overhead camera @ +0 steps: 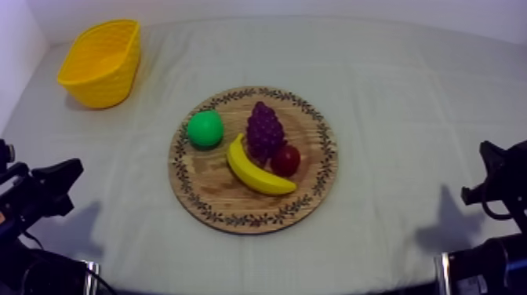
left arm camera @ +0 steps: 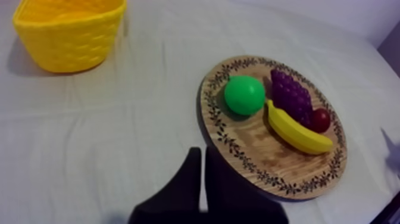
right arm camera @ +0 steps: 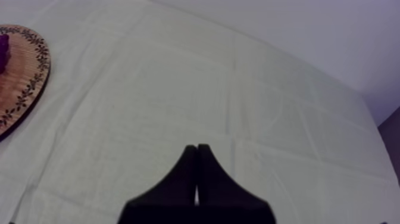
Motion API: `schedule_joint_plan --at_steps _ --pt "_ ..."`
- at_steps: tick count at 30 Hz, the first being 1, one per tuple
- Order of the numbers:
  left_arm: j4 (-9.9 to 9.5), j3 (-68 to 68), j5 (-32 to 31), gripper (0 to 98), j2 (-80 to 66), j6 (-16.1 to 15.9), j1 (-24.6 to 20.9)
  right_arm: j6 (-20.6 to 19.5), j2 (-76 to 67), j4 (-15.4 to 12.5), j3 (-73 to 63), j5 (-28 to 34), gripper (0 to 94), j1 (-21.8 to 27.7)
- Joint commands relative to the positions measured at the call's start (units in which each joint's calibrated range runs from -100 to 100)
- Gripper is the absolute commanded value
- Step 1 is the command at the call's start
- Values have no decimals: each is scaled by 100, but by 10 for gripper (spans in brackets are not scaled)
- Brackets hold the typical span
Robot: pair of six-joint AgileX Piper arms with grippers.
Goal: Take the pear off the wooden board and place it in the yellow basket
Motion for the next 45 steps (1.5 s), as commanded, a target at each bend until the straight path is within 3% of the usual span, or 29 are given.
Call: schedule_joint_plan --at_steps 1,11,17,20,25,30,45 --pt "49 -472 380 0 688 -267 27 -2 0 -1 -2 3 4 0" --pt "37 -2192 1703 0 2731 -115 79 -2 0 -1 -2 3 4 0" --pt "52 -3107 2389 0 3994 129 94 -2 0 -1 -2 3 4 0" --pt "44 -3603 2730 0 4616 403 181 -2 0 -1 -2 3 4 0" --pt "-109 -4415 3036 0 5582 744 452 -2 0 -1 -2 3 4 0" --pt "-242 -5277 3284 0 6543 878 614 -2 0 -1 -2 3 4 0" --pt "-354 -8097 4220 0 8981 1147 825 -2 0 -1 -2 3 4 0"
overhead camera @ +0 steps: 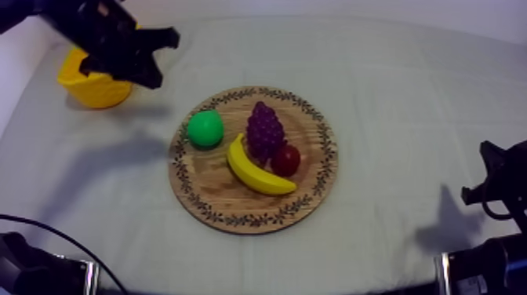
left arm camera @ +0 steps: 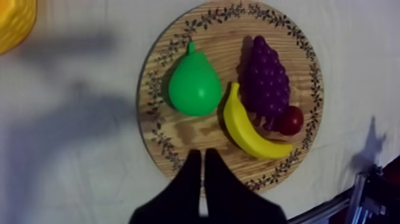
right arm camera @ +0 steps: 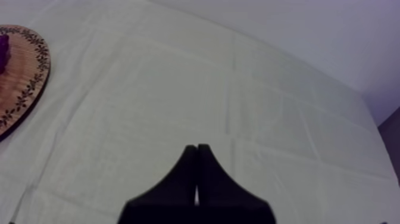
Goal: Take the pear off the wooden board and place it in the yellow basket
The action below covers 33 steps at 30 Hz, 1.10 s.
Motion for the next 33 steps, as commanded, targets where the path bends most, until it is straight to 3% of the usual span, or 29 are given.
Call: schedule_joint_plan --at_steps 1,6,13,17,27,33 --pt "-31 -621 125 0 453 49 28 -2 0 -1 -2 3 4 0" --pt "-120 -1094 339 29 833 176 119 -2 0 -1 -2 3 4 0" --pt "-339 -1267 586 166 1031 363 212 -2 0 -1 -2 3 4 0" --pt "-403 -1275 637 315 1062 396 236 -1 0 -1 -2 3 4 0" --pt "-400 -1251 726 855 1187 309 264 -2 0 -1 -2 3 4 0" --pt "-372 -1241 674 941 1292 313 267 -2 0 -1 -2 3 4 0"
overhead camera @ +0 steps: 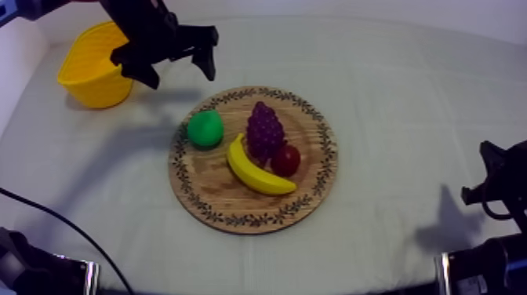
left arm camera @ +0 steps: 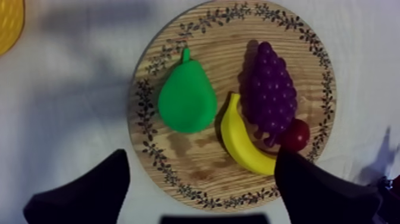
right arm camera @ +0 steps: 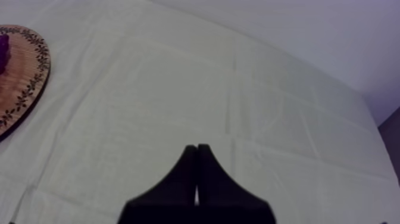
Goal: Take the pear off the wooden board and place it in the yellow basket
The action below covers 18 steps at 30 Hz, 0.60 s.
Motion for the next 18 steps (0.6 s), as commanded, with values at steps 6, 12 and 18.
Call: schedule_joint_plan --at_steps 6,12,18 --pt "71 -11 -123 939 209 -40 18 -2 0 -1 -2 3 4 0" --pt "134 78 -302 948 645 -48 32 -1 0 -1 -2 3 4 0" --pt "148 151 -500 949 1149 -43 43 -2 0 -1 -2 3 4 0"
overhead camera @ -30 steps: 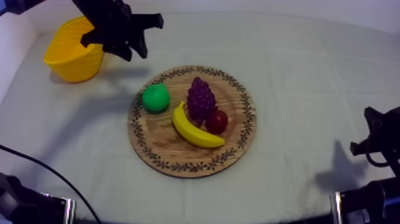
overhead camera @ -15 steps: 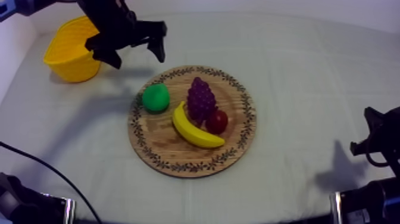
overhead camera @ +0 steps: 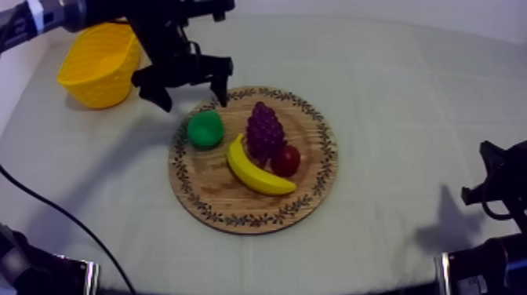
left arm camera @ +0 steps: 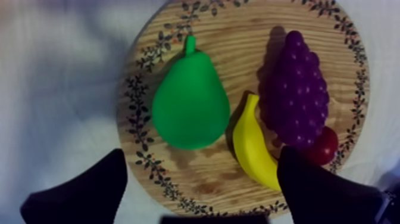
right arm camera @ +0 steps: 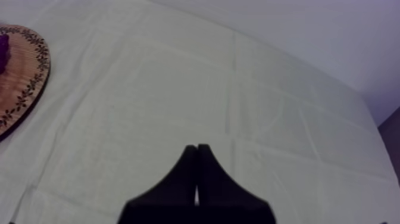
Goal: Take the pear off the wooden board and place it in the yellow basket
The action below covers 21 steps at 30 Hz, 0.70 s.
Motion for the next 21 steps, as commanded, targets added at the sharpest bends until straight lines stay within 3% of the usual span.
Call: schedule_joint_plan --at_steps 1,15,21 --pt "8 -4 -31 949 178 2 4 -2 0 -1 -2 3 4 0" --pt "117 -92 -283 950 1070 -46 -7 -2 0 -1 -2 3 4 0" --pt "149 -174 -349 868 1309 -75 11 -2 0 -1 -2 3 4 0"
